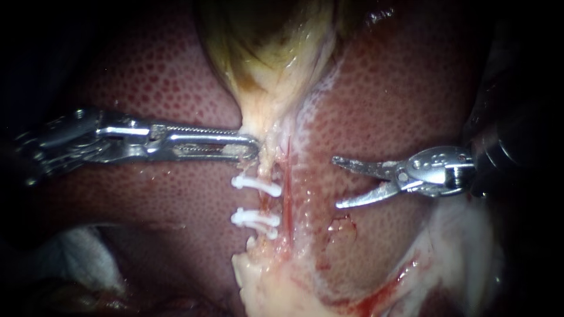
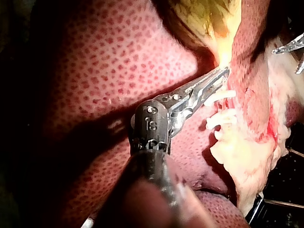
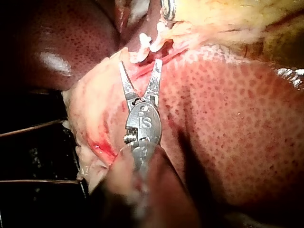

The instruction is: Go to the cutting position left tube

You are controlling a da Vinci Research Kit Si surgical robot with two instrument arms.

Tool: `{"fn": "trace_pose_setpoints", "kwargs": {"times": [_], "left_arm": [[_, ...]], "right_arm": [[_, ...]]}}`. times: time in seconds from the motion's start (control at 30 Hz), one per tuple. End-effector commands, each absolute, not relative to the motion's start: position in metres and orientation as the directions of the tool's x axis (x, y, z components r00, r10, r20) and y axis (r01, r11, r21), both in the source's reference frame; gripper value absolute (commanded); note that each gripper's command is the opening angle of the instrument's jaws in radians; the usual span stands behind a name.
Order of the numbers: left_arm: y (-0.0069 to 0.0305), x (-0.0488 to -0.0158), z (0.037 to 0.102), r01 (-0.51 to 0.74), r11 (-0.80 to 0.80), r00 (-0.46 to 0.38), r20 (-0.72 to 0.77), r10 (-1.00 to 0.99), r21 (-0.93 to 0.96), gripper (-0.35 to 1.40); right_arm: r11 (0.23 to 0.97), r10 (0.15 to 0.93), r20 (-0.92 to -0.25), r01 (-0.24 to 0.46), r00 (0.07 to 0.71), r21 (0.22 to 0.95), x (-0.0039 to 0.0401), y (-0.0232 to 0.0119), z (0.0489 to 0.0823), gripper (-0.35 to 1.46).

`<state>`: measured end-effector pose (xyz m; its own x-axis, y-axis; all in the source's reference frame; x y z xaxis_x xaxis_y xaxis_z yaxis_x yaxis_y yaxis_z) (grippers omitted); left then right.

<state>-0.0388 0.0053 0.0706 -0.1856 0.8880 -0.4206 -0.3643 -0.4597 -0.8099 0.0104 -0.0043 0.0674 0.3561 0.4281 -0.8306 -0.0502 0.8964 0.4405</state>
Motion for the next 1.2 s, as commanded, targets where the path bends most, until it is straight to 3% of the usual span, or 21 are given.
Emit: {"fn": "trace_pose_setpoints", "kwargs": {"times": [0.03,0.5,0.87,1.2], "left_arm": [[0.0054,-0.0386,0.0703,-0.363,-0.459,-0.186,-0.42,0.888,-0.811,-0.35],[0.008,-0.0322,0.061,-0.369,-0.432,-0.127,-0.416,0.901,-0.823,-0.35],[0.0078,-0.032,0.0591,-0.367,-0.443,-0.119,-0.43,0.895,-0.818,-0.35],[0.0078,-0.0319,0.0591,-0.366,-0.442,-0.12,-0.43,0.895,-0.819,-0.35]], "right_arm": [[0.896,0.428,-0.831,-0.05,0.356,0.44,0.0104,-0.0043,0.0674,1.42],[0.896,0.426,-0.833,-0.035,0.352,0.443,0.0106,-0.0047,0.0678,1.44],[0.898,0.418,-0.838,-0.018,0.35,0.44,0.0117,-0.0058,0.0691,1.44],[0.864,0.462,-0.801,0.011,0.381,0.504,0.0166,-0.01,0.074,1.44]]}}
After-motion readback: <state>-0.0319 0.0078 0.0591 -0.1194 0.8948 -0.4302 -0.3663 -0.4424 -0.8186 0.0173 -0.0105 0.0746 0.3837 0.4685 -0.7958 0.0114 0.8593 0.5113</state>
